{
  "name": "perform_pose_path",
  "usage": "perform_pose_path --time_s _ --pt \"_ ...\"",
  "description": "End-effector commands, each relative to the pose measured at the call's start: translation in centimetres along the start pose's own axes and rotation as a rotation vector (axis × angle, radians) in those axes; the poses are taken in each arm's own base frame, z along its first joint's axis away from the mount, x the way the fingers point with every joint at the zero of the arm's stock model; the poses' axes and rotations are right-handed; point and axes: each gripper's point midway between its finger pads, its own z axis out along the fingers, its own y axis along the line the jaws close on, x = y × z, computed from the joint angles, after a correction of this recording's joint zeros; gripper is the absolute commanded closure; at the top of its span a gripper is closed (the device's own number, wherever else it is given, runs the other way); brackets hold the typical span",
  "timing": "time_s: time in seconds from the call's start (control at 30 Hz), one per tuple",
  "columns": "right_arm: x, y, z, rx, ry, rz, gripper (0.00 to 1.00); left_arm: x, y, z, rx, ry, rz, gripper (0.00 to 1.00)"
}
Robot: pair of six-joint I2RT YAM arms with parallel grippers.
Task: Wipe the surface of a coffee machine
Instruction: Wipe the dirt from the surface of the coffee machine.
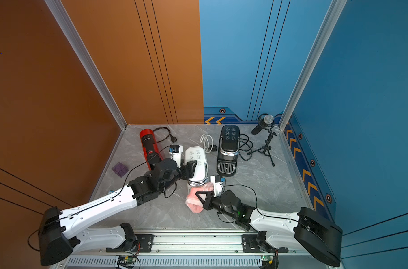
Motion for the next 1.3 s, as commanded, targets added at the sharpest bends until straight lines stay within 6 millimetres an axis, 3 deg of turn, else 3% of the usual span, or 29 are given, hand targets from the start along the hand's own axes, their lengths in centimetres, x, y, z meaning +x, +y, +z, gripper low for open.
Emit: perform_pose_path --time_s 0.0,0.1,0.27,0.83,1.07,1.27 --pt "-4.4 -1.2 -2.0 0.055 -0.151 -0.027 1.00 9.7 5.9 -0.1 -0.182 0.332 0.161 0.26" --pt "-5.7 -1.6 -3.3 0.072 -0.180 -0.026 1.00 9.7 6.0 -0.3 -0.181 0.329 0.159 0.26" --pt "-5.1 -1.5 -3.1 0.042 -0.166 0.011 1.00 9.7 5.9 -0.2 -0.180 0.333 0.158 0.26" --pt "-1.0 2.7 3.0 -0.109 -0.049 -0.001 1.00 10.3 5.8 0.4 -0.186 0.353 0.146 0.27" --pt "-1.1 3.5 4.3 -0.135 -0.052 0.001 1.00 10.3 5.8 0.3 -0.186 0.354 0.148 0.27" --pt "-0.3 2.7 5.6 -0.136 -0.043 0.045 1.00 10.4 6.0 0.3 -0.190 0.353 0.147 0.27"
